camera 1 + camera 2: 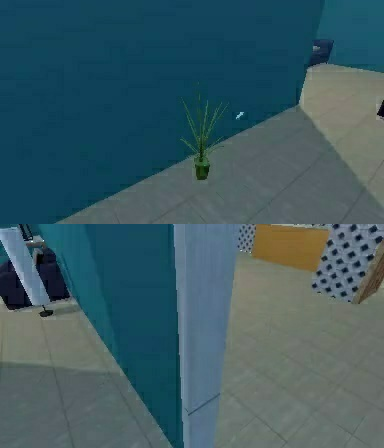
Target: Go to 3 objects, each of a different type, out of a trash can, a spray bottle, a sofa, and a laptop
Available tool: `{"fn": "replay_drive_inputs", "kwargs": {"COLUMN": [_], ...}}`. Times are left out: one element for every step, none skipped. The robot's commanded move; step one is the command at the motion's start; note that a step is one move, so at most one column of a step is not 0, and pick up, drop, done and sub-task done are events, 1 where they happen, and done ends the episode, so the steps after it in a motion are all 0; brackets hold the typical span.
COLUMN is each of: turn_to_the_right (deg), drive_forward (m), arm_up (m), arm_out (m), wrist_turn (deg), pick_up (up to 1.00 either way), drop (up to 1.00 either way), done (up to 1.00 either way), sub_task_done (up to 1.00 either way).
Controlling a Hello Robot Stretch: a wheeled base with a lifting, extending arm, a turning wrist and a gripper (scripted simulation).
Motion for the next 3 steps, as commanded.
{"fn": "replay_drive_inputs", "kwargs": {"turn_to_the_right": [36.0, 0.0, 0.0], "drive_forward": [0.0, 0.25, 1.0], "arm_up": [0.0, 0.0, 0.0], "arm_out": [0.0, 0.0, 0.0], "wrist_turn": [0.0, 0.0, 0.0], "pick_up": [0.0, 0.0, 0.0], "drop": [0.0, 0.0, 0.0], "done": [0.0, 0.0, 0.0], "sub_task_done": [0.0, 0.0, 0.0]}}
